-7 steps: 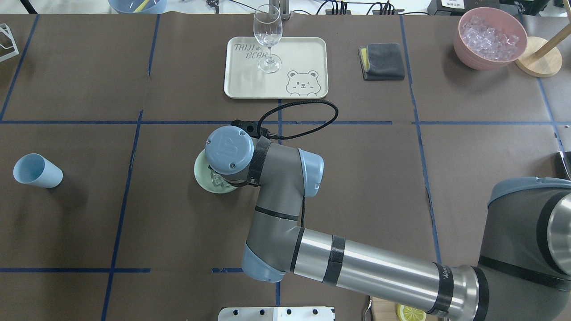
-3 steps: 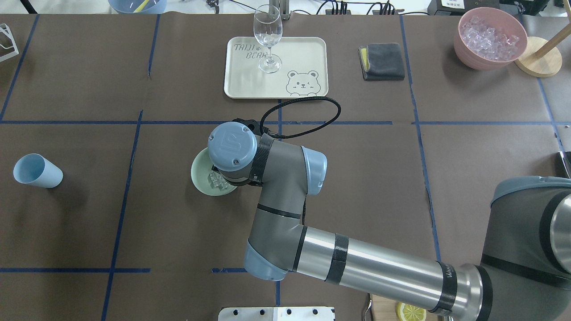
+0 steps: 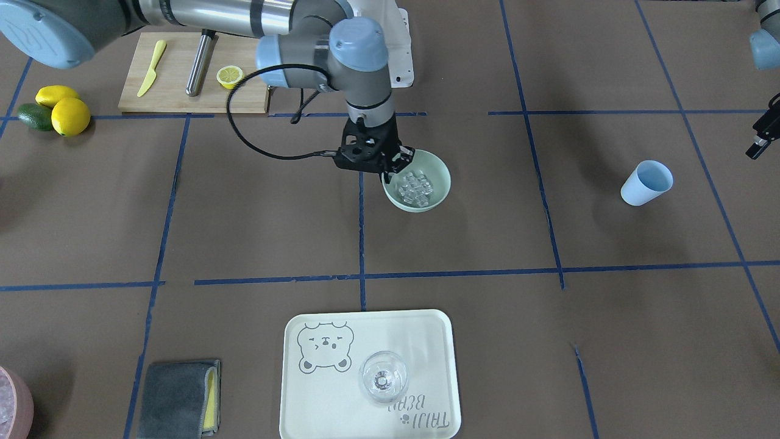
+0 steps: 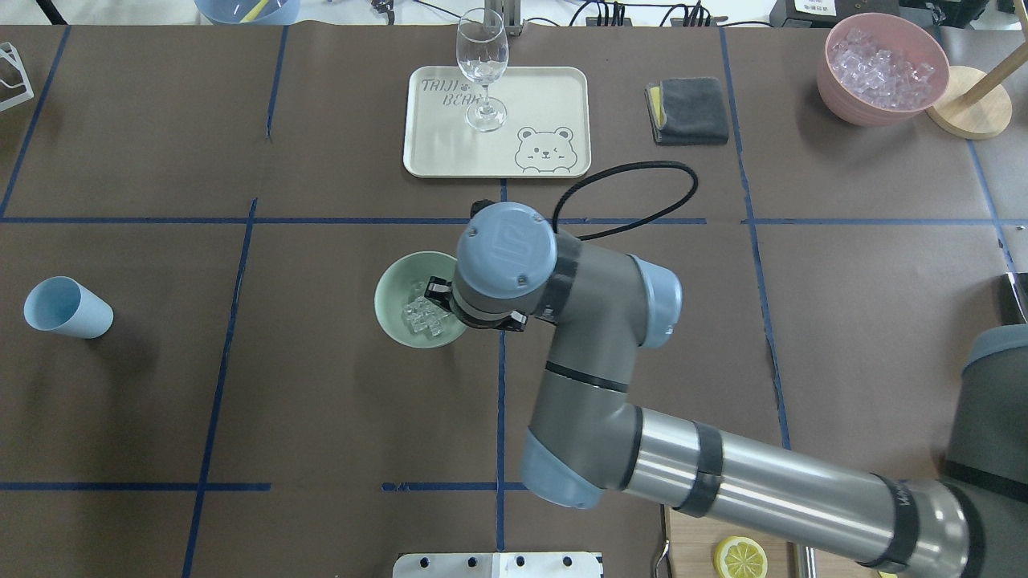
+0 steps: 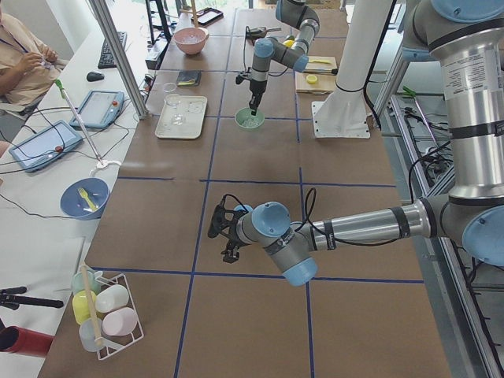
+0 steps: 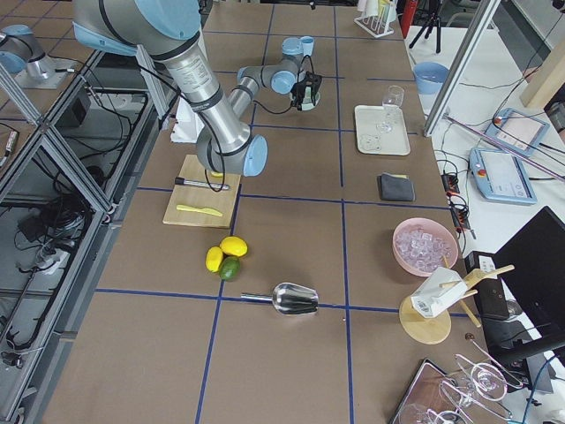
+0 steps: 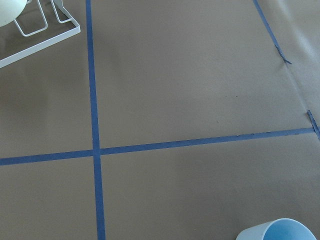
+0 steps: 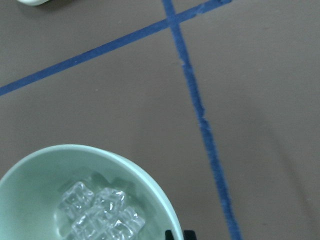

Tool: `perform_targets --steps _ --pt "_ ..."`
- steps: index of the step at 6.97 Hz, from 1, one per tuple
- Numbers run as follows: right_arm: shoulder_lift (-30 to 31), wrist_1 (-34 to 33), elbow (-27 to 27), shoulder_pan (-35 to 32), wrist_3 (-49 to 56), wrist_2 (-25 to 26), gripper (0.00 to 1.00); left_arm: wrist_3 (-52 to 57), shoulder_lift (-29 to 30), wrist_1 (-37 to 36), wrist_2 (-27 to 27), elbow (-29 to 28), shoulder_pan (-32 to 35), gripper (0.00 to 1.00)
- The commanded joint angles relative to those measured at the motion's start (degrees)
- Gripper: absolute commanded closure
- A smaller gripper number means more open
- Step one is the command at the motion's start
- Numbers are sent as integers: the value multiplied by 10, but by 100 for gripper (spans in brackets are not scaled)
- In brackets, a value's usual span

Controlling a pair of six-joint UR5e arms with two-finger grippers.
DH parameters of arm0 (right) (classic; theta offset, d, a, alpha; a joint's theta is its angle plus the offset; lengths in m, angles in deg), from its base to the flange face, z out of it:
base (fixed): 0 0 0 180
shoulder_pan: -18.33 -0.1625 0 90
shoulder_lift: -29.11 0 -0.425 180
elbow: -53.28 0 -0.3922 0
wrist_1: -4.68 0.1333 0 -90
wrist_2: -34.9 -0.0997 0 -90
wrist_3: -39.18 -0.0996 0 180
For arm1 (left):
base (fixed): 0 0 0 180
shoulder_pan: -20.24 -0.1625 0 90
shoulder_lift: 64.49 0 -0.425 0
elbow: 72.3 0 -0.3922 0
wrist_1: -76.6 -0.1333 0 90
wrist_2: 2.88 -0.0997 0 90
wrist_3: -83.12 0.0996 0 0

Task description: Pour ice into bowl

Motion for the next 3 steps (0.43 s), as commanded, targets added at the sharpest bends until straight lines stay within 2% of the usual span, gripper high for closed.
perform_targets --steps 1,2,3 --pt "184 7 184 -42 53 -48 100 0 0 0 0 0 0 0" --pt "247 8 218 -63 98 -57 100 0 0 0 0 1 -1 0" --pt "312 39 230 -110 151 -89 100 -1 1 0 0 0 -1 0"
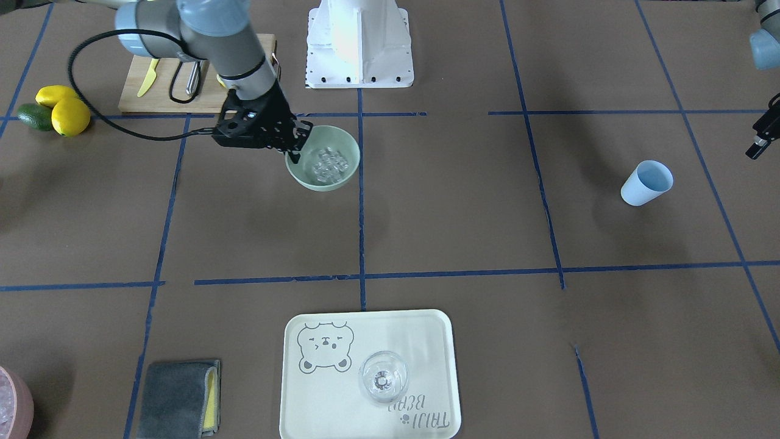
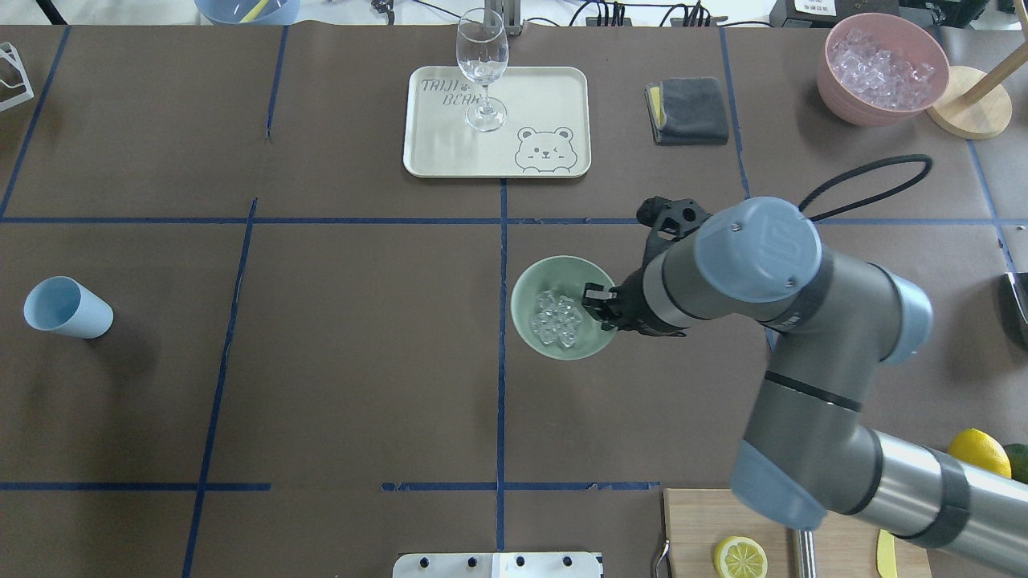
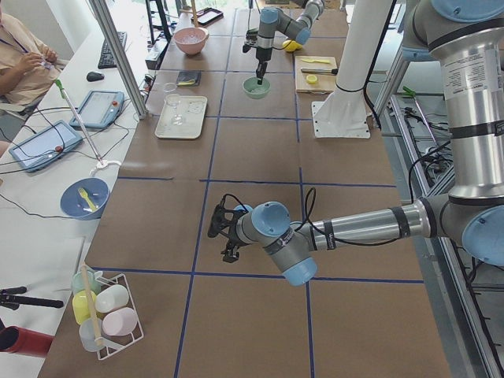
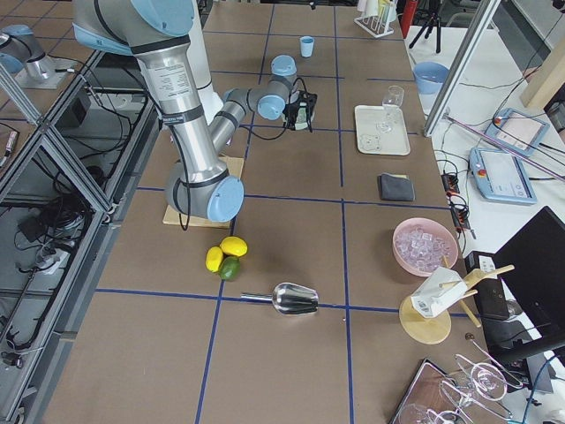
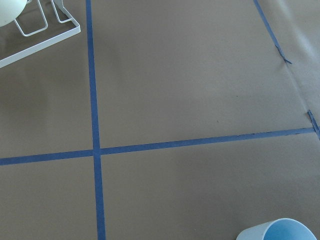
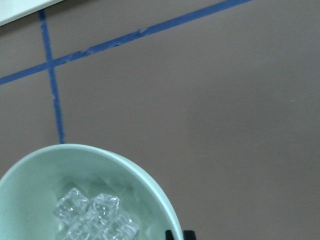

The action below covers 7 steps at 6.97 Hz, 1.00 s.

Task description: Pour ice into bowl

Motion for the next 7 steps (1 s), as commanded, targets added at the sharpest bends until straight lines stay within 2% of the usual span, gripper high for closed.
perform_targets --steps 1,2,3,4,5,7 --pt "172 113 25 -110 123 -104 100 0 1 0 0 -1 0 0" --pt "235 193 -12 -177 191 -177 100 0 1 0 0 0 -1 0" --pt "279 251 -54 -227 263 -212 100 0 2 0 0 -1 -1 0" --pt "297 280 -100 -249 327 -215 100 0 1 0 0 0 -1 0" --pt "300 285 -124 -249 338 -214 100 0 1 0 -3 0 0 0" --pt "297 284 -134 -247 343 -213 100 -1 2 0 -18 4 -1 0"
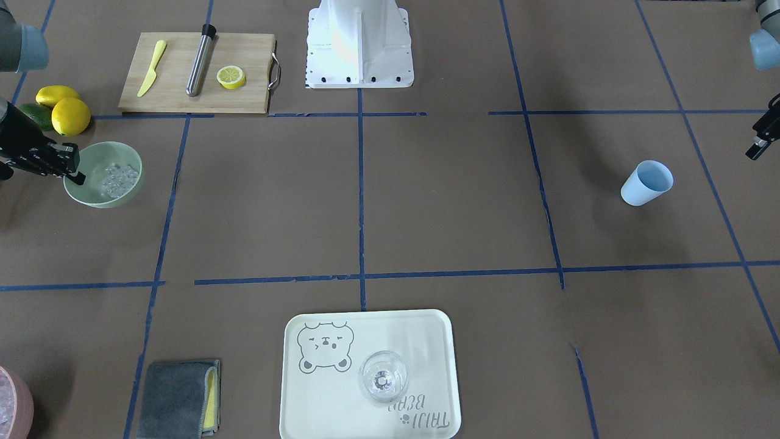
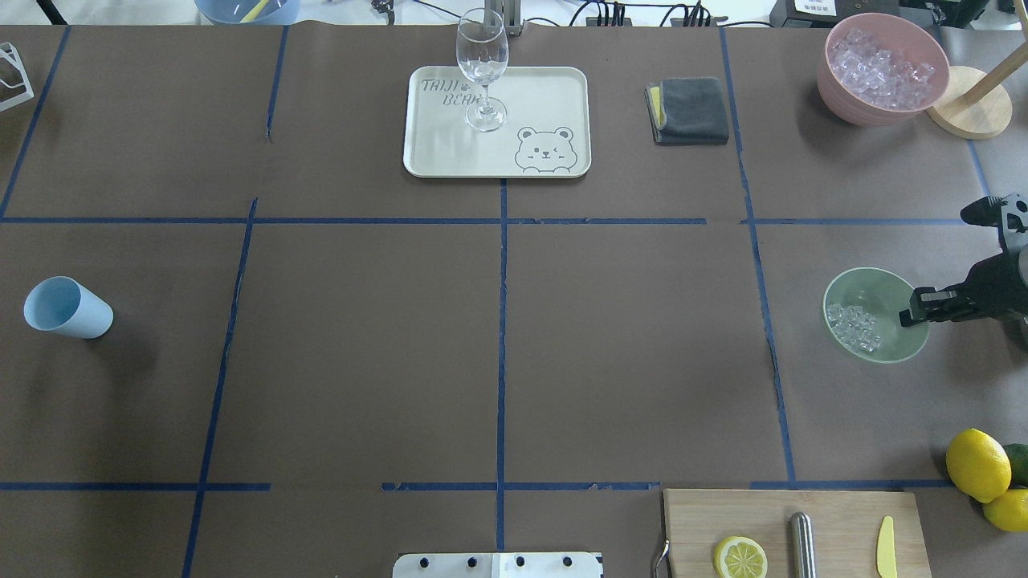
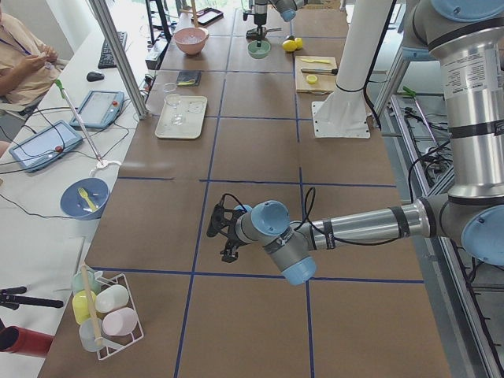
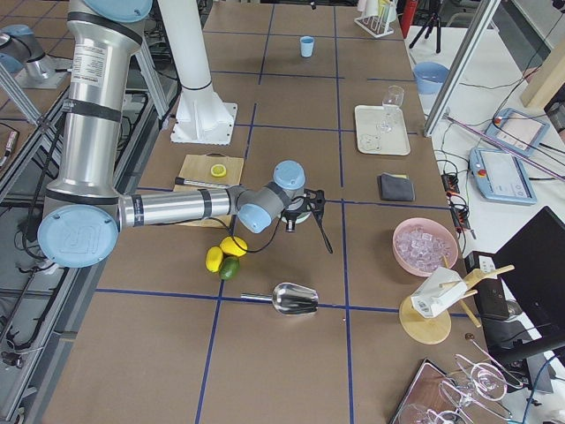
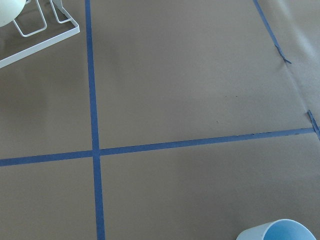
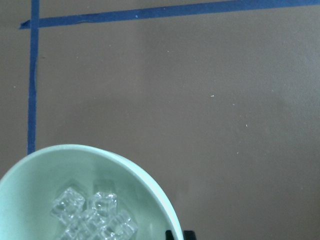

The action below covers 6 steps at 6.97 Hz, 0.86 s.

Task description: Pour ice into bowl

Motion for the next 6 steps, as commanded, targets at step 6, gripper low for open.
perform_targets --steps 6 --pt "-42 2 -40 13 4 -17 100 -1 -1 0 -5 10 1 0"
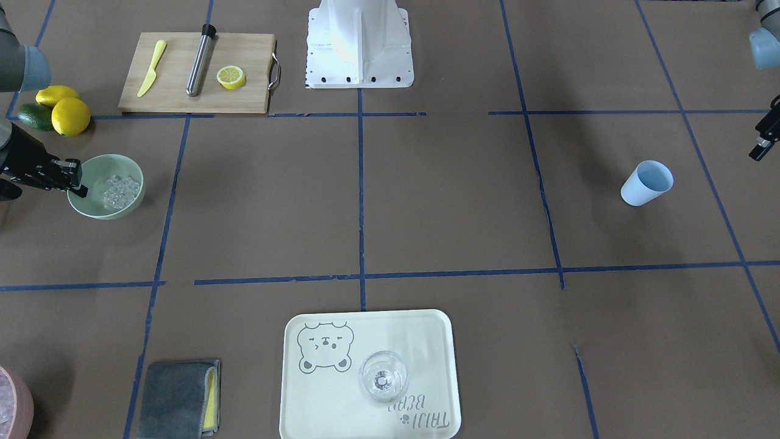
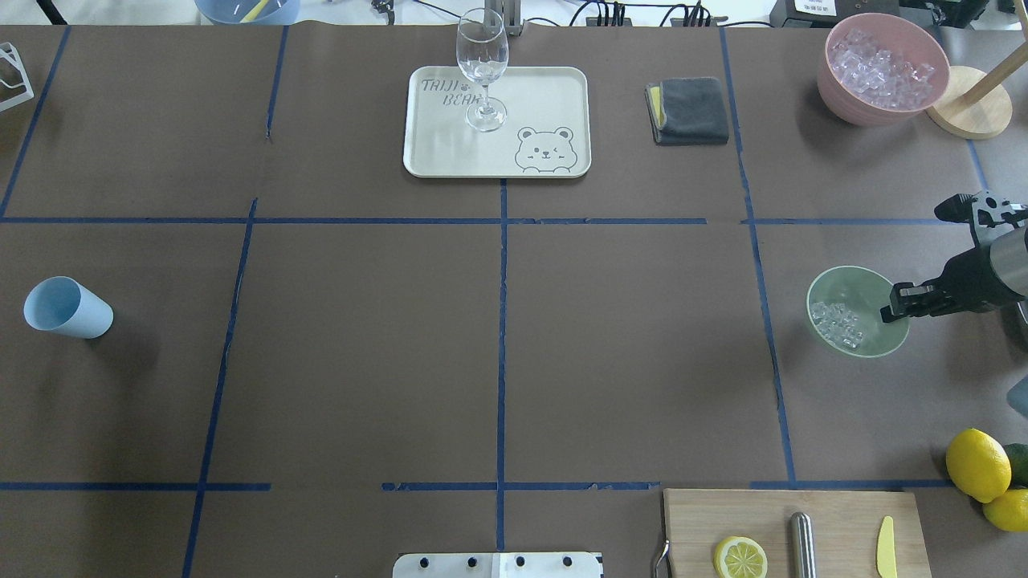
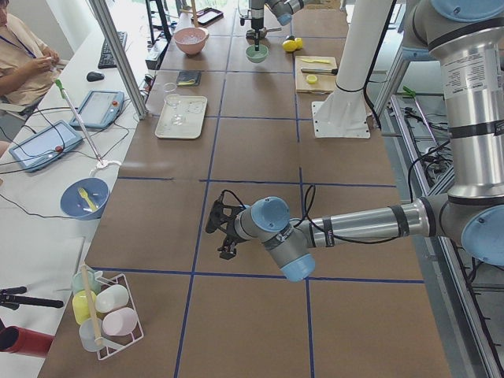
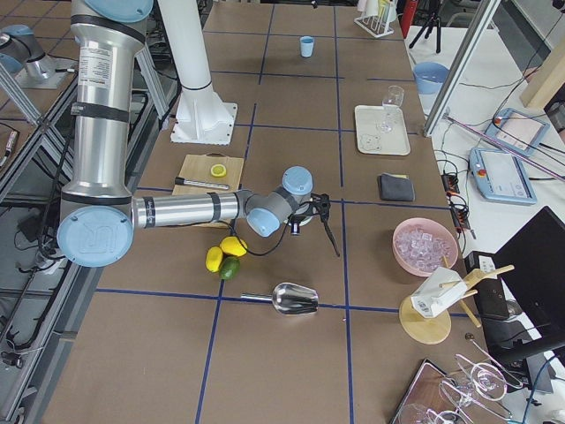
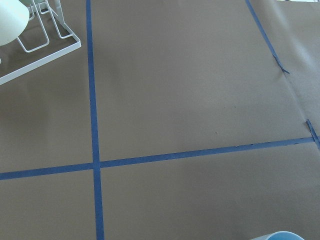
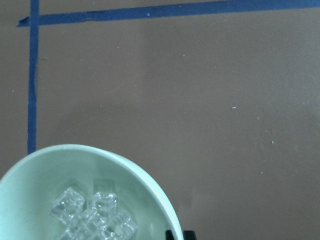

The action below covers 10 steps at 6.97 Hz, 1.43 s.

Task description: Pour ice into bowl

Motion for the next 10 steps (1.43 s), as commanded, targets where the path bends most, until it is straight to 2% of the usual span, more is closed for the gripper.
perform_targets --steps 1,5,6,7,9,10 --pt "-3 0 -1 6 0 -2 100 0 -1 0 0 2 0 0" --pt "-4 0 -15 13 6 -1 99 1 -1 0 -1 2 0 0" --pt "-4 0 -15 13 8 -2 80 1 -1 0 -1 2 0 0" --pt "-4 2 -13 13 4 -1 1 1 -1 0 -1 2 0 0" --pt "-4 2 8 10 9 -17 0 1 -1 0 -1 3 0 0" --pt "2 -3 22 -25 9 -48 0 1 -1 0 0 3 0 0"
